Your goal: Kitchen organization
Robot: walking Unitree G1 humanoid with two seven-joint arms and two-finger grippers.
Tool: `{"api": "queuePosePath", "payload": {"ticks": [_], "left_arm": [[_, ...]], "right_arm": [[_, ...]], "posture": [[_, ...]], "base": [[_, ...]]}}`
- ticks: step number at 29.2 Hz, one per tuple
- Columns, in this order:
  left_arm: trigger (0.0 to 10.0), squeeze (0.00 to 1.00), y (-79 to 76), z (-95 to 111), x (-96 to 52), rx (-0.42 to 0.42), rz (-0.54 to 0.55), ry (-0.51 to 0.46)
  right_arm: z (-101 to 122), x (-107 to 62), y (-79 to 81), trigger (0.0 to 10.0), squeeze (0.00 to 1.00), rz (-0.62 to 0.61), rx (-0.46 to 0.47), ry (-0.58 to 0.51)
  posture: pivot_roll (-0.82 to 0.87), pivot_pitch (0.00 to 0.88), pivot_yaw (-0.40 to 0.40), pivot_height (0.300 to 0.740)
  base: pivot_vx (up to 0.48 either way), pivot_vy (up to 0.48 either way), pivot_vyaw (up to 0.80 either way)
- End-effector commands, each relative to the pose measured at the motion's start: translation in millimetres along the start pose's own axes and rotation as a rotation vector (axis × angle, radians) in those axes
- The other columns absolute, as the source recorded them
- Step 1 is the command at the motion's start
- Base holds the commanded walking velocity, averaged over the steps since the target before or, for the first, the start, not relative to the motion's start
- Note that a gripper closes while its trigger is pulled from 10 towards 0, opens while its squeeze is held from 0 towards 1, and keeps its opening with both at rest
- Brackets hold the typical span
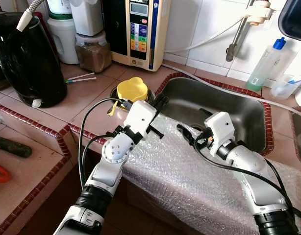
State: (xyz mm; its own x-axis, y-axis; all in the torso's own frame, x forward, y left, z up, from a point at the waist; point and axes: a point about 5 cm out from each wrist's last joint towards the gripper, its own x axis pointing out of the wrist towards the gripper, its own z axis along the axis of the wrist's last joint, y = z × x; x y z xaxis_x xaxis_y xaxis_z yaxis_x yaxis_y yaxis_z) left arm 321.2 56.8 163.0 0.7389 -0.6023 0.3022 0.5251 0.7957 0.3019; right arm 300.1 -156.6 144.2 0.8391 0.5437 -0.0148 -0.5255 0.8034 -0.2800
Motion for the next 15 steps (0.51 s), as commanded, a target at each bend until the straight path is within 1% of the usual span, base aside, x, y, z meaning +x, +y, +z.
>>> {"api": "queuePosePath", "payload": {"ticks": [1, 5, 10, 15], "left_arm": [[0.0, 0.00, -1.3, 1.7, 4.7, 0.002, -0.018, 0.000], [0.0, 0.00, -4.1, 2.4, 5.3, -0.001, -0.023, -0.005], [0.0, 0.00, -6.0, 2.7, 4.9, -0.006, -0.027, -0.009], [0.0, 0.00, -4.2, 2.1, 3.8, 0.001, -0.015, -0.005]], "right_arm": [[5.6, -0.9, -7.6, 10.0, 0.00, -0.026, -0.032, -0.014], [6.6, 1.7, -9.5, 10.0, 0.00, -0.049, -0.028, -0.021], [9.6, 6.6, -8.1, 10.0, 0.00, -0.066, -0.028, -0.035], [12.0, 11.6, -0.8, 10.0, 0.00, -0.081, -0.023, -0.055]], "posture": [[0.03, 0.000, -0.055, 0.740], [0.03, 0.000, -0.057, 0.740], [0.03, 0.000, -0.057, 0.740], [0.04, 0.000, -0.059, 0.740]], "base": [[0.000, 0.000, 0.00], [0.000, 0.000, 0.00], [0.000, 0.000, 0.00], [0.000, 0.000, 0.00]]}}
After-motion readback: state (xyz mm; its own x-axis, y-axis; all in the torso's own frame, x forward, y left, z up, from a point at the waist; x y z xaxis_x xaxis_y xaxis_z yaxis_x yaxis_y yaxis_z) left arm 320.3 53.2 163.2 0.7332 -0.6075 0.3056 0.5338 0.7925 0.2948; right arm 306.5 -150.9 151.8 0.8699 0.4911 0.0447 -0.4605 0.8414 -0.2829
